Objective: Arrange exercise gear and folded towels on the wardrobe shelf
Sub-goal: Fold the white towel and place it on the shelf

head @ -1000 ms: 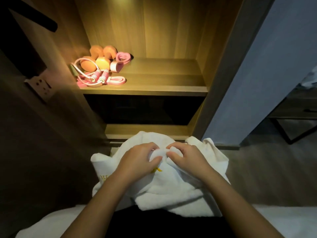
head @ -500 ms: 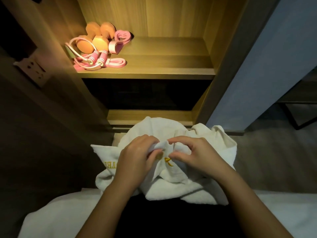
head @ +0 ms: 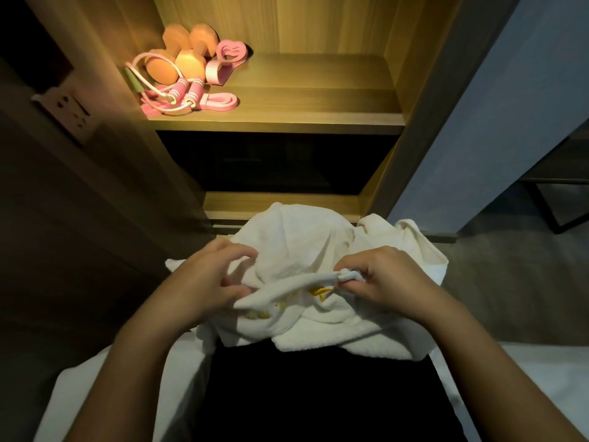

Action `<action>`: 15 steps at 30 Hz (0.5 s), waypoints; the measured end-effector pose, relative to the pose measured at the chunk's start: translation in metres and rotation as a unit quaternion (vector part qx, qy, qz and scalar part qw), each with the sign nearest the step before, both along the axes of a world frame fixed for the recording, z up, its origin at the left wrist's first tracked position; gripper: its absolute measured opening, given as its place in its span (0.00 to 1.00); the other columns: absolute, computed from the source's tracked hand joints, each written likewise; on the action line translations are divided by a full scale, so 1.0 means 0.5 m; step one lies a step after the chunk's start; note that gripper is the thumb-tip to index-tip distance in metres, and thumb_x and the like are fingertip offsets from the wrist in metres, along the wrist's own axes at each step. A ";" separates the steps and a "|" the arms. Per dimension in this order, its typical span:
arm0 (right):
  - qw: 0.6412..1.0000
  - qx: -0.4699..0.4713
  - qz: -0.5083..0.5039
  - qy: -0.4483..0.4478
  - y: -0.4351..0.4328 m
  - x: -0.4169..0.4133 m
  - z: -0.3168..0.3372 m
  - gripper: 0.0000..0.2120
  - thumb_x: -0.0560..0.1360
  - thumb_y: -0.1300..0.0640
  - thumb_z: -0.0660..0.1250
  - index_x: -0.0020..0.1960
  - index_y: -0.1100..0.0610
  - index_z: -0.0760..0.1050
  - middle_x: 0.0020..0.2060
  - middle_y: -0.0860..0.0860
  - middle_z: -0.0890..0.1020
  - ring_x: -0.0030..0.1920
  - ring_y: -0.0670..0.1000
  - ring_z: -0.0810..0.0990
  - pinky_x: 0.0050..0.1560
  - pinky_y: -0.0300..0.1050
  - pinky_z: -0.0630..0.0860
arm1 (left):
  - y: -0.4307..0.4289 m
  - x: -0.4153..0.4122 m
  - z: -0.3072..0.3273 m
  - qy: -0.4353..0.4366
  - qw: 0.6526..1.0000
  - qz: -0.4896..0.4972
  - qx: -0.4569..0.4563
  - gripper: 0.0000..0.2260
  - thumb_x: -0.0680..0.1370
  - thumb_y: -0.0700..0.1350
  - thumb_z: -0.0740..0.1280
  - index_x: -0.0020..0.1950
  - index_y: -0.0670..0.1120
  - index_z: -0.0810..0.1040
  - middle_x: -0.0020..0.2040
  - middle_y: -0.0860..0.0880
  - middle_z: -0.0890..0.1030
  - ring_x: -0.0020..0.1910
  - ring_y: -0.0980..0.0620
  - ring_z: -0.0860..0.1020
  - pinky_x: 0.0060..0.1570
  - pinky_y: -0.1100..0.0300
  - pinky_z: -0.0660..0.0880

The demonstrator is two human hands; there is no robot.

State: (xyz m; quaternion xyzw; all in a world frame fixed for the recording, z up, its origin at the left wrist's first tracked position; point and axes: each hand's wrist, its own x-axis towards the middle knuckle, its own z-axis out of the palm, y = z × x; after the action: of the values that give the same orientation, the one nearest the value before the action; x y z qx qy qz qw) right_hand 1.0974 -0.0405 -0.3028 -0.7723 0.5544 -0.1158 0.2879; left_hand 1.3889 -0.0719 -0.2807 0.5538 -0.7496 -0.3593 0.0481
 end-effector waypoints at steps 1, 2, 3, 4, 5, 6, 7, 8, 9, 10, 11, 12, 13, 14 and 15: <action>1.000 -0.003 0.000 -0.002 0.001 -0.006 0.005 0.05 0.75 0.47 0.69 0.46 0.44 0.83 0.36 0.42 0.83 0.37 0.43 0.77 0.39 0.48 0.77 | 0.000 -0.001 0.001 -0.015 0.999 -0.027 0.021 0.26 0.73 0.46 0.74 0.65 0.64 0.69 0.60 0.61 0.68 0.45 0.57 0.77 0.42 0.66 0.76; 1.000 -0.006 -0.001 -0.002 0.002 -0.013 0.009 0.05 0.75 0.47 0.69 0.46 0.44 0.83 0.36 0.42 0.83 0.37 0.44 0.77 0.39 0.48 0.77 | 0.000 -0.004 0.000 -0.027 0.998 -0.049 0.032 0.29 0.72 0.47 0.75 0.68 0.65 0.67 0.61 0.62 0.66 0.45 0.56 0.77 0.41 0.66 0.75; 1.000 -0.007 -0.005 0.000 0.003 -0.021 0.014 0.04 0.74 0.47 0.69 0.46 0.44 0.83 0.36 0.42 0.83 0.37 0.44 0.78 0.39 0.48 0.77 | 0.000 -0.010 -0.003 -0.038 0.997 -0.065 0.031 0.31 0.72 0.48 0.75 0.69 0.65 0.65 0.61 0.63 0.64 0.45 0.56 0.77 0.40 0.67 0.75; 1.000 -0.007 -0.009 0.003 0.004 -0.028 0.017 0.04 0.74 0.47 0.70 0.46 0.44 0.83 0.36 0.42 0.83 0.38 0.44 0.78 0.38 0.48 0.77 | -0.001 -0.018 -0.007 -0.051 0.996 -0.072 0.012 0.31 0.71 0.49 0.75 0.69 0.65 0.66 0.62 0.63 0.63 0.45 0.56 0.76 0.40 0.67 0.75; 1.000 -0.008 -0.014 0.006 0.005 -0.035 0.019 0.04 0.74 0.48 0.70 0.45 0.44 0.83 0.36 0.42 0.83 0.37 0.43 0.78 0.38 0.47 0.77 | -0.003 -0.027 -0.013 -0.067 0.995 -0.068 -0.025 0.28 0.72 0.49 0.75 0.67 0.63 0.68 0.62 0.62 0.63 0.45 0.56 0.75 0.41 0.66 0.74; 1.000 -0.010 -0.020 0.005 0.006 -0.040 0.020 0.03 0.74 0.49 0.70 0.45 0.44 0.83 0.35 0.42 0.82 0.37 0.43 0.77 0.36 0.45 0.76 | -0.005 -0.036 -0.018 -0.083 0.993 -0.054 -0.071 0.23 0.72 0.50 0.74 0.64 0.62 0.71 0.62 0.61 0.64 0.45 0.56 0.74 0.43 0.65 0.74; 1.000 -0.011 -0.026 0.004 0.008 -0.043 0.020 0.03 0.75 0.50 0.70 0.45 0.45 0.83 0.35 0.42 0.82 0.37 0.43 0.77 0.36 0.44 0.75 | -0.007 -0.043 -0.024 -0.094 0.988 -0.038 -0.117 0.18 0.73 0.51 0.73 0.61 0.59 0.73 0.61 0.59 0.66 0.46 0.57 0.73 0.44 0.63 0.73; 1.000 -0.010 -0.030 0.005 0.008 -0.044 0.019 0.03 0.75 0.51 0.70 0.45 0.45 0.83 0.35 0.42 0.82 0.36 0.43 0.77 0.36 0.44 0.75 | -0.009 -0.049 -0.031 -0.101 0.982 -0.030 -0.157 0.12 0.75 0.51 0.71 0.57 0.57 0.75 0.60 0.58 0.69 0.48 0.58 0.72 0.45 0.62 0.71; 0.999 -0.010 -0.033 0.008 0.008 -0.044 0.018 0.03 0.75 0.51 0.70 0.45 0.46 0.83 0.35 0.42 0.82 0.36 0.43 0.77 0.37 0.47 0.76 | -0.011 -0.051 -0.037 -0.098 0.977 -0.030 -0.189 0.08 0.76 0.50 0.69 0.54 0.55 0.76 0.57 0.57 0.73 0.49 0.57 0.72 0.44 0.61 0.69; 0.999 -0.014 -0.038 0.010 0.007 -0.044 0.017 0.03 0.75 0.51 0.70 0.45 0.47 0.83 0.36 0.43 0.82 0.37 0.44 0.76 0.39 0.50 0.77 | -0.012 -0.052 -0.042 -0.079 0.975 -0.027 -0.207 0.04 0.78 0.49 0.67 0.52 0.54 0.76 0.52 0.56 0.75 0.49 0.56 0.72 0.43 0.60 0.67; 0.999 -0.024 -0.046 0.012 0.006 -0.042 0.017 0.03 0.75 0.51 0.70 0.45 0.47 0.83 0.37 0.44 0.82 0.37 0.45 0.76 0.39 0.52 0.76 | -0.012 -0.050 -0.044 -0.041 0.977 -0.012 -0.208 0.03 0.79 0.49 0.64 0.50 0.53 0.75 0.47 0.56 0.77 0.46 0.55 0.74 0.41 0.59 0.67; 0.998 -0.041 -0.054 0.011 0.005 -0.040 0.017 0.03 0.75 0.51 0.70 0.45 0.48 0.83 0.38 0.44 0.81 0.38 0.45 0.75 0.39 0.51 0.76 | -0.012 -0.048 -0.044 0.007 0.980 0.009 -0.196 0.04 0.79 0.50 0.62 0.49 0.52 0.74 0.43 0.56 0.77 0.42 0.54 0.75 0.37 0.56 0.68; 0.996 -0.064 -0.060 0.011 0.004 -0.035 0.018 0.03 0.75 0.51 0.71 0.46 0.48 0.83 0.40 0.44 0.80 0.39 0.45 0.74 0.39 0.50 0.74 | -0.011 -0.048 -0.044 0.048 0.981 0.025 -0.188 0.05 0.80 0.50 0.60 0.49 0.51 0.74 0.40 0.55 0.77 0.39 0.54 0.75 0.35 0.54 0.70; 0.994 -0.090 -0.061 0.011 0.004 -0.027 0.021 0.02 0.74 0.51 0.71 0.46 0.48 0.82 0.42 0.43 0.78 0.39 0.44 0.73 0.38 0.47 0.72 | -0.012 -0.052 -0.042 0.071 0.979 0.034 -0.189 0.06 0.81 0.51 0.59 0.49 0.51 0.73 0.38 0.55 0.77 0.37 0.54 0.75 0.35 0.52 0.71; 0.992 -0.115 -0.058 0.012 0.005 -0.016 0.024 0.03 0.74 0.51 0.71 0.47 0.48 0.82 0.45 0.43 0.77 0.40 0.44 0.73 0.38 0.45 0.71 | -0.011 -0.061 -0.040 0.080 0.977 0.038 -0.194 0.07 0.82 0.51 0.58 0.49 0.51 0.73 0.38 0.54 0.77 0.37 0.54 0.75 0.36 0.51 0.72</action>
State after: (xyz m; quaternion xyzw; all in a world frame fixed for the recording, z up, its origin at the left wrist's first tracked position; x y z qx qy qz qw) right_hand 1.0895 -0.0379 -0.2905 -0.7682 0.5845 -0.1857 0.1835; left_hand 1.3585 -0.0777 -0.3008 0.5314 -0.7772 -0.2483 0.2278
